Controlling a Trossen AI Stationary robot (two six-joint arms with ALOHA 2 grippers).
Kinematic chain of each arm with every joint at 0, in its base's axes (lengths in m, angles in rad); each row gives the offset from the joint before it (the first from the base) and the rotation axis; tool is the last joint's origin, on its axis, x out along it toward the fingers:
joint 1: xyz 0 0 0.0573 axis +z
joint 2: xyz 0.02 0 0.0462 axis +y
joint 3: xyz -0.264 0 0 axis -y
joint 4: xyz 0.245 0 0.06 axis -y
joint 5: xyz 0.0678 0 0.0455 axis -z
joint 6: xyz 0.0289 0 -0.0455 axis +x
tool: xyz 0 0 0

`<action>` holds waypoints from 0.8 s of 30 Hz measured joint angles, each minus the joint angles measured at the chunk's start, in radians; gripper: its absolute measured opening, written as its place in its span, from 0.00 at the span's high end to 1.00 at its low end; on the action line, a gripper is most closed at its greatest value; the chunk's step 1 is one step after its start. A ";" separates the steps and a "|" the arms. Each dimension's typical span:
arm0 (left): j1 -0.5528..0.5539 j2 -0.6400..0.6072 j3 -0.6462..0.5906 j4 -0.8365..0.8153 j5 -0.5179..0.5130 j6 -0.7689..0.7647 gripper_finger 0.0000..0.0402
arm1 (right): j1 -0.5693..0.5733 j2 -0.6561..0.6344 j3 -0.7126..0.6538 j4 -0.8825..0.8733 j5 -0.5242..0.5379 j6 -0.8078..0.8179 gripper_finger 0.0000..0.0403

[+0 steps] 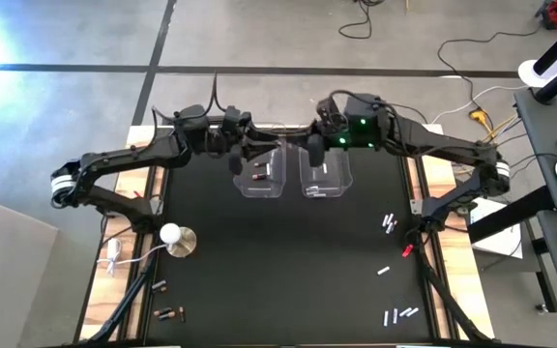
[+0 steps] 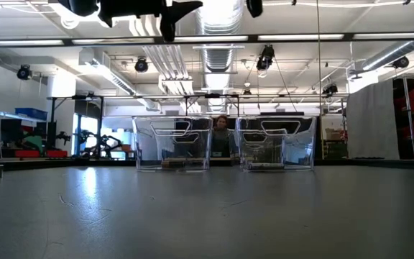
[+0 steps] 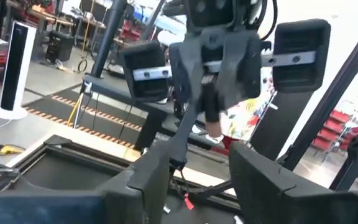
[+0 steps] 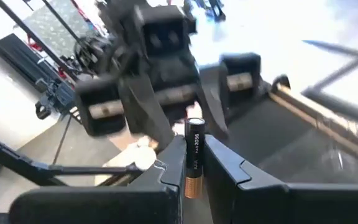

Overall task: Sort batteries
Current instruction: Put the black battery into the left transparent bin

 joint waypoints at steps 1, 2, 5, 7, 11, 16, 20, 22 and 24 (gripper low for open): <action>-0.001 -0.002 -0.003 0.005 0.000 -0.009 0.60 | 0.000 0.016 0.027 0.003 -0.001 -0.012 0.92; -0.004 -0.002 -0.003 0.012 0.000 -0.016 0.58 | 0.001 0.032 0.053 0.002 -0.001 -0.026 0.92; -0.008 -0.002 -0.002 0.030 0.009 -0.018 0.53 | 0.001 0.077 0.112 0.002 -0.002 -0.047 0.92; -0.009 -0.002 0.000 0.044 0.017 -0.019 0.52 | 0.000 0.103 0.137 -0.003 -0.002 -0.055 0.92; -0.010 -0.002 0.000 0.096 0.022 -0.035 0.52 | 0.000 0.150 0.183 -0.003 -0.004 -0.075 0.92; -0.009 0.000 0.000 0.114 0.022 -0.048 0.55 | -0.003 0.182 0.205 -0.007 -0.004 -0.077 0.92; -0.009 0.000 0.000 0.111 0.021 -0.057 0.63 | -0.004 0.185 0.205 -0.007 -0.005 -0.077 0.92; -0.008 0.000 0.000 0.110 0.020 -0.059 0.70 | -0.003 0.185 0.205 -0.007 -0.006 -0.076 0.92; -0.007 0.000 0.000 0.109 0.013 -0.061 0.79 | -0.003 0.185 0.205 -0.006 -0.008 -0.075 0.92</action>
